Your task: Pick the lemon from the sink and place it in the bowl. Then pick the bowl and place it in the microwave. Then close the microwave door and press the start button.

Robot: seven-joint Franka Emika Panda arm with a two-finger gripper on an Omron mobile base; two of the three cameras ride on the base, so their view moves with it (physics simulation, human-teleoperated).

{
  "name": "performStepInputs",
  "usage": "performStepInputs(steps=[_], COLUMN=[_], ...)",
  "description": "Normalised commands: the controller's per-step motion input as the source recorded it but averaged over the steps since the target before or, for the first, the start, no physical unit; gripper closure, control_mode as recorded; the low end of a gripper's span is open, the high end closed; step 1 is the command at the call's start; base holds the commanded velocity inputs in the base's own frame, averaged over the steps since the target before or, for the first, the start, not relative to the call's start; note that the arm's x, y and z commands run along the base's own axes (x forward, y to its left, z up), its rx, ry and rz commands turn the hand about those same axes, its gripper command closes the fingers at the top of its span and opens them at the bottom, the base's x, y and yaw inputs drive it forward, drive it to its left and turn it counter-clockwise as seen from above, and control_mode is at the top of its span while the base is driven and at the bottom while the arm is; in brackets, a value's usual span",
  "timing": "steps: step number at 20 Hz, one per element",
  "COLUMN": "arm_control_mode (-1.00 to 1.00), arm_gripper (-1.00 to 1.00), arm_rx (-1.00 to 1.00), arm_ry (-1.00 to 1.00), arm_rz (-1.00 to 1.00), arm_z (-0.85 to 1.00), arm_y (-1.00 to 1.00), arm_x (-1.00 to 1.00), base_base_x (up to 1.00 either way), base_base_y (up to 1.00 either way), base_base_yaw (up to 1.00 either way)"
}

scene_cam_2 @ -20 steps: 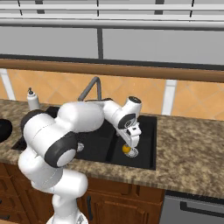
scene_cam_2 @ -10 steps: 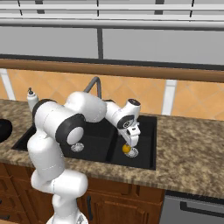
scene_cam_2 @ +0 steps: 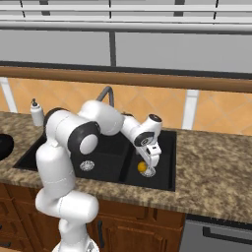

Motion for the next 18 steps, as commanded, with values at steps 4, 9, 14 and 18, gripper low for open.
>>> performStepInputs(steps=[4,9,14,18], arm_control_mode=[-1.0,-1.0,-1.0,-1.0], arm_gripper=[-1.0,-1.0,-1.0,-1.0], arm_rx=[0.0,0.0,0.0,0.0], arm_ry=[0.0,-0.01,0.0,0.0], arm_rz=[0.0,0.0,0.0,0.0], arm_z=[-0.35,-0.23,-0.17,-0.22], arm_y=[0.0,-0.01,0.0,-0.01], arm_x=[0.13,0.21,0.31,0.23], base_base_x=[0.0,0.0,0.0,0.0], base_base_y=[0.0,0.0,0.0,0.0], base_base_yaw=[0.0,0.0,0.0,0.0])
